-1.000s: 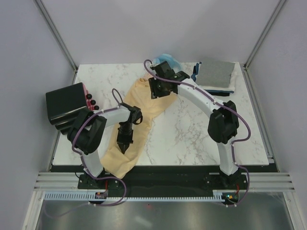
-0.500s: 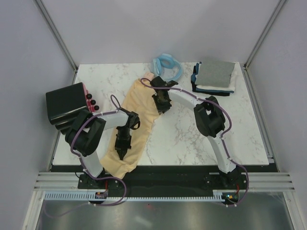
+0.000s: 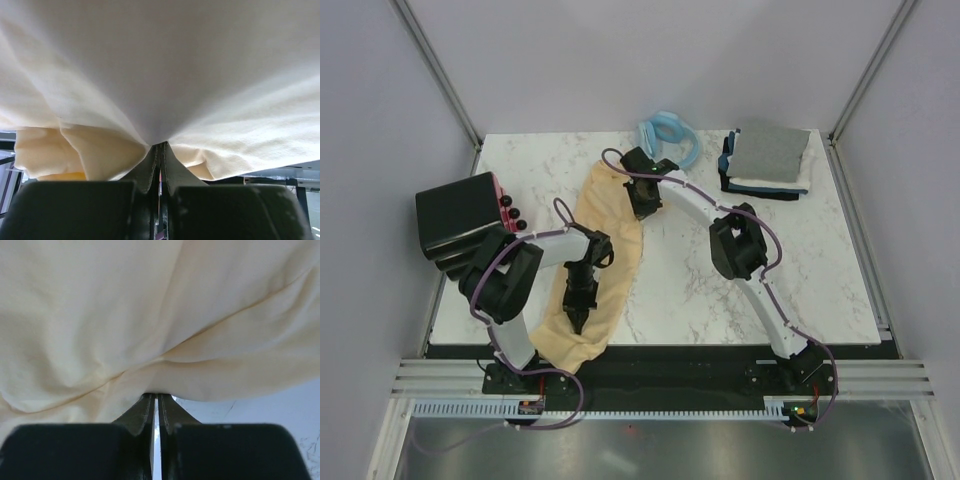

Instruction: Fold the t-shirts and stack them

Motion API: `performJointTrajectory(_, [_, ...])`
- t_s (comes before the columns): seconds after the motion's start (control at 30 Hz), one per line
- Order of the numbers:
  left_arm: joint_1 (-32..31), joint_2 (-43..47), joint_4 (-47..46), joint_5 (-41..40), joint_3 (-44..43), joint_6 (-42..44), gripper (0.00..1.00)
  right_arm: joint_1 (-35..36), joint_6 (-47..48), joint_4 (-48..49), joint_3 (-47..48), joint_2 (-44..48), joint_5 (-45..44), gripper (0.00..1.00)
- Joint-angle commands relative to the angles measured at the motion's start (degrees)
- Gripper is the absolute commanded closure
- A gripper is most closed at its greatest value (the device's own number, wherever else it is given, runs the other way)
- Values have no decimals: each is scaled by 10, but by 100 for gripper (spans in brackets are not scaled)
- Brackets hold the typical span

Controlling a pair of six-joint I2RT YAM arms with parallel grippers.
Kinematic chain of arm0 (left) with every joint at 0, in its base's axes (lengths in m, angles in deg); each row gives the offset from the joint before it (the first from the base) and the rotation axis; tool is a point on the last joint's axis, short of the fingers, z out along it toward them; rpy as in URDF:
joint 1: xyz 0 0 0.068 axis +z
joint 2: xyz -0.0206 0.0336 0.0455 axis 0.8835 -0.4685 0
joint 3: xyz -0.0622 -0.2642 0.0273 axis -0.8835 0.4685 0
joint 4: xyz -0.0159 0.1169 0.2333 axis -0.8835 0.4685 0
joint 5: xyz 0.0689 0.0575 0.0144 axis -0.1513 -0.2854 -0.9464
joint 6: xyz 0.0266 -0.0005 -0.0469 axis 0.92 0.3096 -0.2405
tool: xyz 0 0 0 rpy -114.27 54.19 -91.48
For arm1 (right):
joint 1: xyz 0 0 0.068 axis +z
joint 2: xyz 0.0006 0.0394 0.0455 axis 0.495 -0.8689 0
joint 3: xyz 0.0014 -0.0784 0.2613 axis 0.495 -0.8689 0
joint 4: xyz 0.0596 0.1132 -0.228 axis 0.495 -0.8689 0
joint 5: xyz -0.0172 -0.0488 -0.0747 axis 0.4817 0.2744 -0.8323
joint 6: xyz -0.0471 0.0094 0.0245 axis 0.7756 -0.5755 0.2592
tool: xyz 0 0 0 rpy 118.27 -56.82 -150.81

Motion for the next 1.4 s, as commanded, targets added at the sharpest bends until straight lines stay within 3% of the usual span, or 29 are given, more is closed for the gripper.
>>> performJointTrajectory(0.0, [-1, -9, -3, 28, -31, 23, 98, -13, -5, 10, 37, -48, -30, 93])
performJointTrajectory(0.33, [-7, -47, -15, 58, -72, 26, 98, -75, -11, 59, 58, -78, -53, 93])
performJointTrajectory(0.7, [-25, -114, -29, 76, -118, 29, 98, -92, 0, 79, 80, -101, -37, 90])
performJointTrajectory(0.9, [-60, -137, -31, 92, -138, 31, 98, -106, 11, 81, -11, -41, -34, 88])
performJointTrajectory(1.17, [-88, -113, -44, 120, -100, 41, 98, -102, -5, 83, -188, 82, 34, 64])
performJointTrajectory(1.3, [-108, -95, -51, 145, -80, 45, 98, -95, -8, 127, -279, 192, 20, 61])
performJointTrajectory(1.37, [-126, -92, -57, 156, -72, 46, 98, -92, -2, 128, -275, 205, 7, 59])
